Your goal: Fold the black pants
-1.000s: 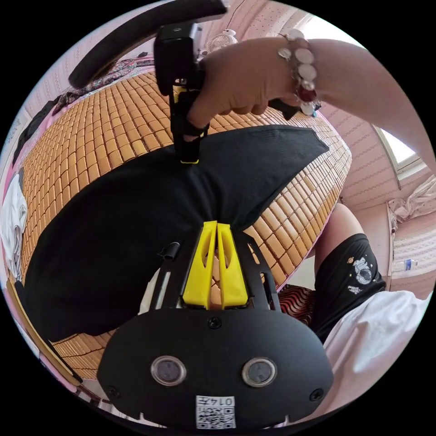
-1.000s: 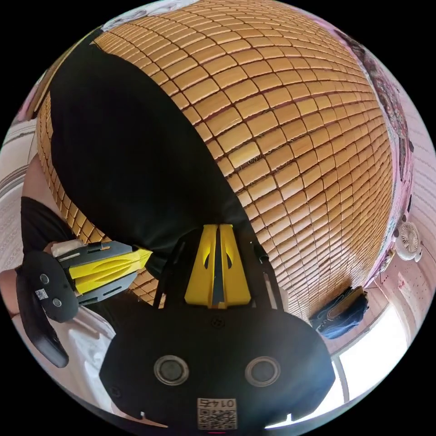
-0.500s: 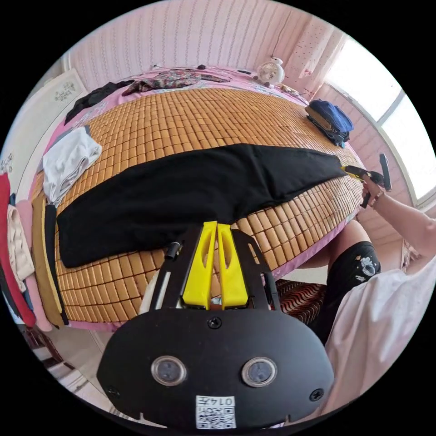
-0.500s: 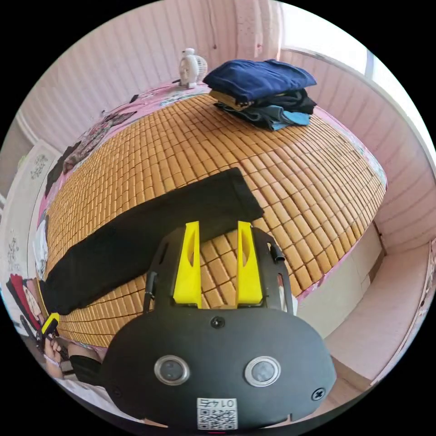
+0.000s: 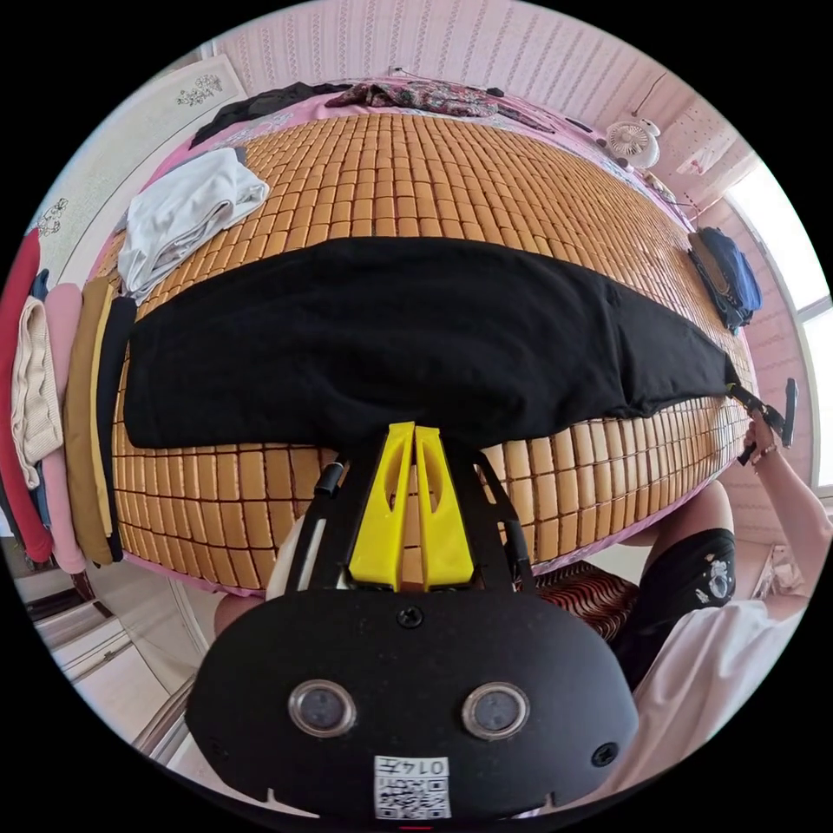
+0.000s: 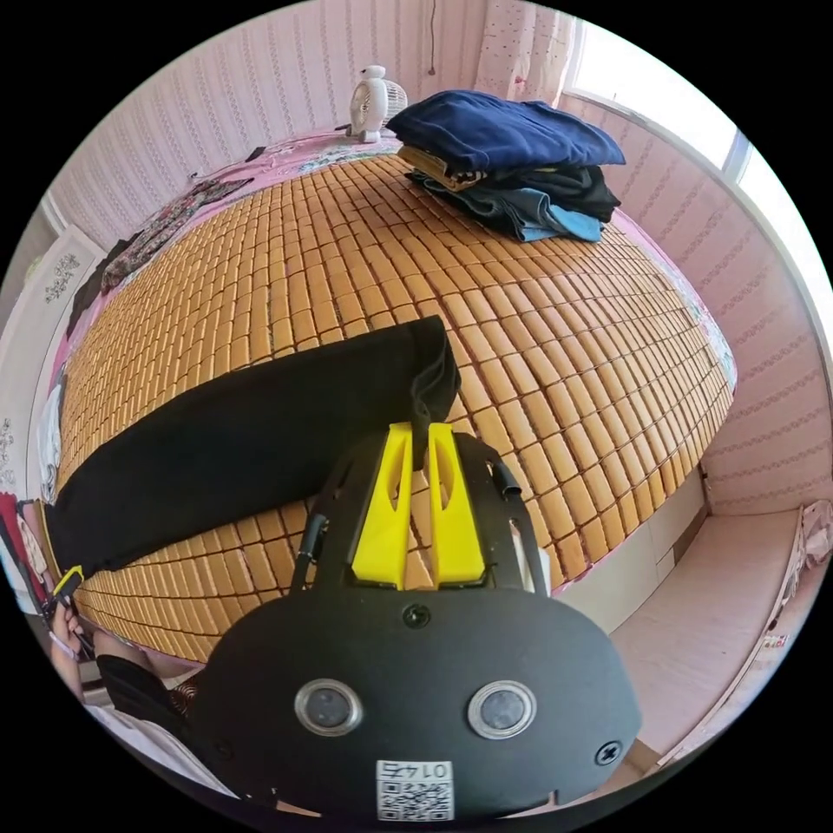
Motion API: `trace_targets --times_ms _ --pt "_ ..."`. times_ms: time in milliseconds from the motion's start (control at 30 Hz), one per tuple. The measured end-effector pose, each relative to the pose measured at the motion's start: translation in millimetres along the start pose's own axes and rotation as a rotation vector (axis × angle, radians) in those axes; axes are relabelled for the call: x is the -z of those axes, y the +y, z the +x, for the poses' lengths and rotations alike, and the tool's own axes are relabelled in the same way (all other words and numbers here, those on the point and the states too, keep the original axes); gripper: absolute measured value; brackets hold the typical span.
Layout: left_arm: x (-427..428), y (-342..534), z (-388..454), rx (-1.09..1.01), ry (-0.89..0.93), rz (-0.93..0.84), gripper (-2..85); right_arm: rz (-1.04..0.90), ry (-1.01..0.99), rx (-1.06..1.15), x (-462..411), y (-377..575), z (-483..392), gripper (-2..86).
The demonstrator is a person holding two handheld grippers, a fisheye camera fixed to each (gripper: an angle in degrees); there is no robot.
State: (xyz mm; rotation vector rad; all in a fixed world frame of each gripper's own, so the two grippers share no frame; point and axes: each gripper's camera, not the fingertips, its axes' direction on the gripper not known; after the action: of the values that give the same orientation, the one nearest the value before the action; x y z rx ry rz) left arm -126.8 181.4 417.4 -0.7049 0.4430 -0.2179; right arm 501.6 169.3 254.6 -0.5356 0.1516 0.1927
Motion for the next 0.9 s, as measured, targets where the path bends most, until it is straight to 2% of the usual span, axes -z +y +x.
trace_targets --times_ms 100,200,300,433,500,600,700,800,900 --pt "0.2 -1.6 -0.2 -0.014 -0.025 -0.006 -1.0 -0.013 -0.07 -0.05 8.3 4.2 18.2 1.9" --pt "1.3 -6.7 1.2 -0.034 -0.051 -0.028 -1.0 0.087 -0.084 -0.075 41.7 7.5 38.9 1.3" --pt "-0.3 -12.8 15.0 -0.106 0.114 -0.039 -1.0 0.212 -0.024 -0.055 89.5 4.8 54.3 1.1" --pt "-11.7 -13.6 66.1 -0.288 0.155 -0.05 -1.0 0.413 -0.067 -0.08 170.7 1.2 74.3 1.1" --pt "-15.3 -16.0 92.9 -0.347 0.238 -0.042 -1.0 0.474 -0.104 -0.027 204.6 -0.3 63.3 1.1" --pt "-17.9 -15.4 104.5 -0.332 0.375 -0.015 -1.0 0.546 -0.226 0.111 249.8 -0.3 15.5 1.2" --pt "-2.9 -6.3 83.5 -0.261 0.499 0.049 -1.0 0.538 -0.466 0.298 267.2 5.0 -64.0 1.7" --pt "23.4 16.0 33.9 -0.164 0.502 0.142 -0.9 0.424 -0.751 0.466 247.1 24.1 -168.1 2.6" --pt "44.5 44.5 -26.9 -0.017 0.444 0.208 -0.7 0.17 -0.968 0.623 186.8 60.7 -283.7 5.0"
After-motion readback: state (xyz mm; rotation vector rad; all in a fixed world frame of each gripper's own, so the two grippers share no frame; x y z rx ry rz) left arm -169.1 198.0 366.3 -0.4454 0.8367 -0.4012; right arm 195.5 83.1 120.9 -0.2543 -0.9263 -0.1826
